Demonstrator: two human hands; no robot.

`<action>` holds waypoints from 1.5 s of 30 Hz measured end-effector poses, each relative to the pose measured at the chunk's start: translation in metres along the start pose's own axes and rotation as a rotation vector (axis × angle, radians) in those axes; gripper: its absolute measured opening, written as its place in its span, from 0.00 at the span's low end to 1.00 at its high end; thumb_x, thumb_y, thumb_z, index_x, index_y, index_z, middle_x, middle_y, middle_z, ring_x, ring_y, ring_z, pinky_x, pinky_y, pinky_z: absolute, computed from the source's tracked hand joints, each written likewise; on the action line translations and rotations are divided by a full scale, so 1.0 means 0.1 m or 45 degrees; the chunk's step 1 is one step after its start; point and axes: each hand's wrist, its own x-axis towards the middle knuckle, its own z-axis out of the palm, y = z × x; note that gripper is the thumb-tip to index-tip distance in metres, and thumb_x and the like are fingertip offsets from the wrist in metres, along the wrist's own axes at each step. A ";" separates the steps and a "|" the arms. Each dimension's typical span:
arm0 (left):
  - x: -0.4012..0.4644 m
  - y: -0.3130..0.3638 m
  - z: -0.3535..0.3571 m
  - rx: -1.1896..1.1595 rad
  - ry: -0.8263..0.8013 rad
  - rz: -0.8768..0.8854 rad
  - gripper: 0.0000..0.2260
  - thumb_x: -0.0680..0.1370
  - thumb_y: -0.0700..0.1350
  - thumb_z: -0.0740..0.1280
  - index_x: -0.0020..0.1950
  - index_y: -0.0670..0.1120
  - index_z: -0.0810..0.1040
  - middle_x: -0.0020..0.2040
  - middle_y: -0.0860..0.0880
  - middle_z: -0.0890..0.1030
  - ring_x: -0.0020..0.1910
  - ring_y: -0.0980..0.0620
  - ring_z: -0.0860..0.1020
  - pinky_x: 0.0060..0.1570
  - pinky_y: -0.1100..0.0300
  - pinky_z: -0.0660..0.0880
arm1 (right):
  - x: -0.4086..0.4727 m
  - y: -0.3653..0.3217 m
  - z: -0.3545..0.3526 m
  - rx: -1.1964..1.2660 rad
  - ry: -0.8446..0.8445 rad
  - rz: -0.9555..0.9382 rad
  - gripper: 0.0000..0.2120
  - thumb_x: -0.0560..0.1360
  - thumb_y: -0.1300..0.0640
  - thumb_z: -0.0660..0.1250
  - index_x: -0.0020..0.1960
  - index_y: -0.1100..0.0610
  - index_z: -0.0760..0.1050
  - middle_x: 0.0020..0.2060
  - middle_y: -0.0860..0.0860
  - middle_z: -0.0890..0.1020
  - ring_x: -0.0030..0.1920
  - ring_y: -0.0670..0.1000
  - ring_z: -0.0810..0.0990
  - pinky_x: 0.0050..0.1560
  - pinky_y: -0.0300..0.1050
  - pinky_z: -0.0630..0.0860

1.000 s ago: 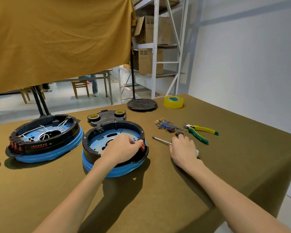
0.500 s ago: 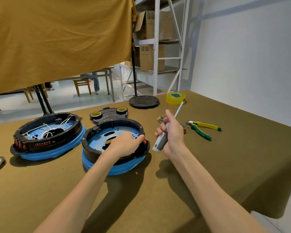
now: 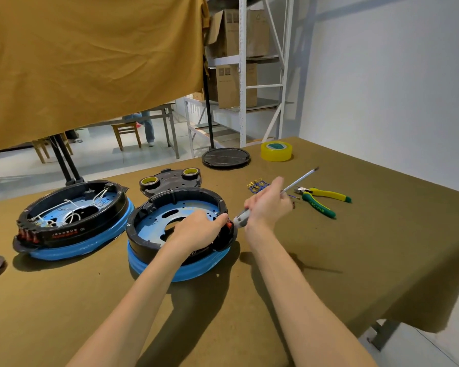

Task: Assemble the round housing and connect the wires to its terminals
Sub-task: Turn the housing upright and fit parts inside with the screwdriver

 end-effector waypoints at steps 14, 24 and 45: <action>-0.01 -0.06 0.01 -0.036 0.020 0.022 0.26 0.80 0.67 0.59 0.34 0.47 0.70 0.26 0.53 0.64 0.25 0.54 0.64 0.28 0.60 0.61 | 0.04 -0.03 -0.01 -0.027 0.010 -0.003 0.21 0.81 0.52 0.61 0.30 0.53 0.65 0.20 0.47 0.66 0.20 0.48 0.64 0.24 0.40 0.67; 0.00 -0.07 0.01 -0.058 0.044 -0.037 0.27 0.81 0.67 0.57 0.33 0.48 0.73 0.18 0.55 0.63 0.22 0.57 0.64 0.26 0.62 0.60 | -0.08 0.17 -0.03 -0.104 -0.011 0.005 0.24 0.83 0.49 0.60 0.30 0.55 0.66 0.20 0.48 0.67 0.19 0.47 0.66 0.22 0.40 0.68; 0.01 0.02 -0.08 -0.258 -0.138 -0.281 0.15 0.84 0.56 0.57 0.45 0.47 0.72 0.41 0.47 0.74 0.38 0.53 0.71 0.36 0.60 0.65 | -0.09 0.15 -0.05 -0.069 -0.043 0.045 0.25 0.85 0.48 0.59 0.30 0.54 0.65 0.21 0.48 0.66 0.20 0.47 0.65 0.23 0.40 0.66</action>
